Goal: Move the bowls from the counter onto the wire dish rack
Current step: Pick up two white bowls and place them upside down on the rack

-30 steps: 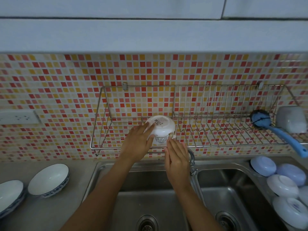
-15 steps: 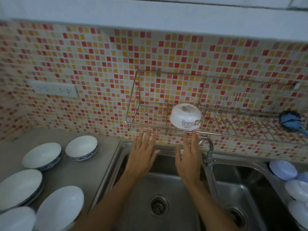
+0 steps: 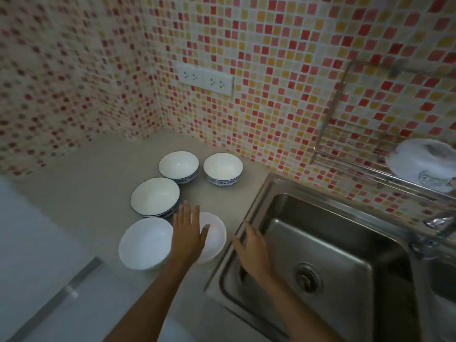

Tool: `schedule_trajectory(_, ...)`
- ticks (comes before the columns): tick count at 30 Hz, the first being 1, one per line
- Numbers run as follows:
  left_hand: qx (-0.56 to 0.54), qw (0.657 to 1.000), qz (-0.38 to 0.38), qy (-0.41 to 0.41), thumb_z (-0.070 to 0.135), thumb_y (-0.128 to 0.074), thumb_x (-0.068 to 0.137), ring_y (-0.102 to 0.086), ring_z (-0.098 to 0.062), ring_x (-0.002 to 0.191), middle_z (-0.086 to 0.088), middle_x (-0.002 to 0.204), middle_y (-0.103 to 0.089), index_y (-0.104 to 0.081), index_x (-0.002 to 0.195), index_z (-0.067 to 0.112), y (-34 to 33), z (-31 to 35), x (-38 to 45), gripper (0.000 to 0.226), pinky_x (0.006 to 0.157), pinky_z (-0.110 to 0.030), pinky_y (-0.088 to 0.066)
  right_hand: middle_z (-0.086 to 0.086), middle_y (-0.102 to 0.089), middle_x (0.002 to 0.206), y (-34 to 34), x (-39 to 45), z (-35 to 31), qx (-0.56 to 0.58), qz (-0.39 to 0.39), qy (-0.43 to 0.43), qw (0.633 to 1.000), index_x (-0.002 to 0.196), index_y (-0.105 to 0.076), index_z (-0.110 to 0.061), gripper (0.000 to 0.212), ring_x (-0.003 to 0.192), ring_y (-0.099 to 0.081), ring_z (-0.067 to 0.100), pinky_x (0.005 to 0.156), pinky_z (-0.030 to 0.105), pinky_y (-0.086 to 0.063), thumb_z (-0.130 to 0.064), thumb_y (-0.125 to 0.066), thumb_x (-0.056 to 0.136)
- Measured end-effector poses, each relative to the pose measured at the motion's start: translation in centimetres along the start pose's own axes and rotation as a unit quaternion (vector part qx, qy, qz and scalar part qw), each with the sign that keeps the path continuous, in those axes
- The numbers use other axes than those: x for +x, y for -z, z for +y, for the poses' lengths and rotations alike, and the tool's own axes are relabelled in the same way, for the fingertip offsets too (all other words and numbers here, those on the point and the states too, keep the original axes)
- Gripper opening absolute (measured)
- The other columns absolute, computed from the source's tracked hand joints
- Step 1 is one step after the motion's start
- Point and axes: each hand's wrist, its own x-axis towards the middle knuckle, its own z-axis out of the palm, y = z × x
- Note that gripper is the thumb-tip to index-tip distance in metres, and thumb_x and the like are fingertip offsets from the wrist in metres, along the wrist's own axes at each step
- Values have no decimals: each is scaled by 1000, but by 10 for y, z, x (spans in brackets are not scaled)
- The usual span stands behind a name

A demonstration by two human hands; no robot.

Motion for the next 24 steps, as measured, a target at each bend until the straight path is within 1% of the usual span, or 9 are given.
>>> schedule_trajectory(2,19,1000,-19,12,43,-41,94,-17,-36,143,-20,154,-21,-28,144,8,-1,-15,3,62,116,-47,-12,10,-42,149,-23,1,-12,13,-26,-30,999,149,-30,-15,69,134,-42,27,109,36,-36,-45,-55,92)
schedule_trajectory(5,57,997,-51,9,45,-41,94,-22,-35,141,-17,151,-31,-32,142,9,-5,-32,7,61,116,-46,-11,9,-48,143,-45,2,-21,14,-50,-56,997,148,-29,-20,69,125,-51,29,102,42,-46,-48,-55,91)
schedule_trajectory(10,100,993,-58,-29,34,-57,87,-47,-37,126,-18,126,-60,-53,125,6,-16,-48,10,47,111,-54,-28,11,-56,134,-66,4,-25,6,-40,-101,994,144,-29,-24,55,115,-57,34,96,45,-50,-37,-49,94)
schedule_trajectory(13,95,992,-66,-42,26,-53,90,-44,-35,128,-16,129,-58,-49,129,8,-9,-49,13,43,115,-51,-15,15,-57,130,-69,7,-27,2,-19,-123,992,141,-34,-20,44,113,-57,34,94,47,-51,-26,-42,98)
schedule_trajectory(16,71,994,-54,-66,25,-44,95,-42,-29,129,-10,134,-54,-41,136,14,0,-44,19,43,117,-46,-5,15,-56,131,-62,9,-24,36,-3,-123,992,141,-37,-17,42,115,-56,33,97,48,-50,-20,-39,99)
schedule_trajectory(18,-24,996,-45,-74,25,-42,96,-47,-26,124,-8,133,-56,-41,137,17,6,-37,24,42,117,-45,-10,12,-55,132,-50,8,-21,58,15,-121,991,141,-37,-17,42,115,-56,30,94,46,-53,-19,-40,100)
schedule_trajectory(19,-104,991,-44,-67,24,-43,96,-49,-26,122,-8,133,-56,-41,137,17,8,-33,26,42,115,-44,-17,11,-55,132,-43,6,-21,69,23,-120,990,141,-37,-18,41,114,-57,28,92,45,-55,-20,-40,100)
schedule_trajectory(22,-351,932,-87,-19,30,-49,94,-52,-25,116,-7,135,-53,-45,135,18,17,-9,33,42,102,-39,-40,7,-56,128,-16,1,-23,96,58,-104,988,140,-39,-21,40,108,-56,22,89,39,-54,-21,-40,99)
schedule_trajectory(24,-420,898,-129,18,36,-49,94,-52,-20,109,-5,134,-52,-44,134,20,27,12,37,43,94,-35,-44,3,-59,122,7,-2,-26,114,91,-96,985,135,-43,-22,37,103,-56,19,87,42,-54,-21,-41,99)
